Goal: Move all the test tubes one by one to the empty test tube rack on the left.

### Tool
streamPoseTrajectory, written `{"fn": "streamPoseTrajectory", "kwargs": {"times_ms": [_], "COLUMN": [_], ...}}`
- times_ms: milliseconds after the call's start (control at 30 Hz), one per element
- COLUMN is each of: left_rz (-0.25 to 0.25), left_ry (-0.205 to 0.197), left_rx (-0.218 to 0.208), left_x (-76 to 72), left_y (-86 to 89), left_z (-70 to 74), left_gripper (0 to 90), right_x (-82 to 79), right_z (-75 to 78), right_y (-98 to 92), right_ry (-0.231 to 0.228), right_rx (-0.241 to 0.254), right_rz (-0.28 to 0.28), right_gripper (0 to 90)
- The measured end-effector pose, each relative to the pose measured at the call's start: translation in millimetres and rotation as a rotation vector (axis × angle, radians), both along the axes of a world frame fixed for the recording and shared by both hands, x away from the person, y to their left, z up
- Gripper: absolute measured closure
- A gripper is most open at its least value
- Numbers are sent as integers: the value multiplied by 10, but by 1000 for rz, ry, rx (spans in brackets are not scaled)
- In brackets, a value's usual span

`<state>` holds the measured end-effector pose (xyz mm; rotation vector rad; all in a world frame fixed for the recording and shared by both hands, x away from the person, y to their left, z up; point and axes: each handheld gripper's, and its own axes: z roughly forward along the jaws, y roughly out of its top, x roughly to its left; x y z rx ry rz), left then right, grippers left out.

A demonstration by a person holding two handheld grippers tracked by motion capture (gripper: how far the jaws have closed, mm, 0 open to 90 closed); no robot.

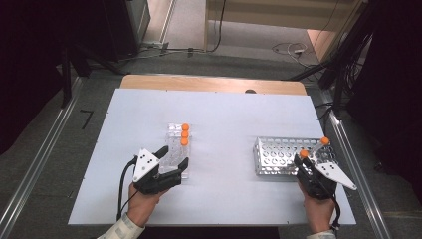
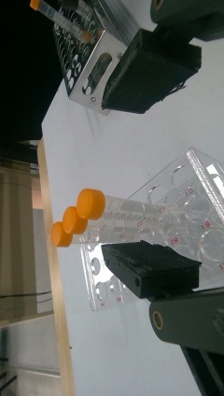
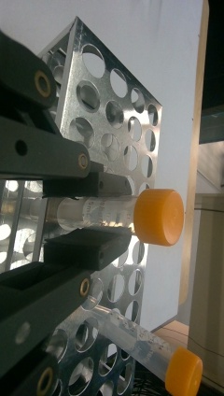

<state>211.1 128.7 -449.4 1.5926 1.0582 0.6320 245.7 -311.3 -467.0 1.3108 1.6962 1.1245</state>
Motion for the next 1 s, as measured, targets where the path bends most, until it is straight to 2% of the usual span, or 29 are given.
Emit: {"fn": "streamPoseTrajectory", "kwargs": {"times_ms": [700,1000], "left_rz": [1,1], "left_ry": [5,3], "left_rx": [-1,-5], "left_x": [11,13], "left_y": [1,8], "left_z": [-5,-4], "left_gripper": [247,246], "right_x": [-63,-137], "right_z": [349,488], "right_y": [-35,-47], "right_ry": [-66,-93], "right_rx": [48,93], "right_rz": [5,42], "right_gripper": [718,720]}}
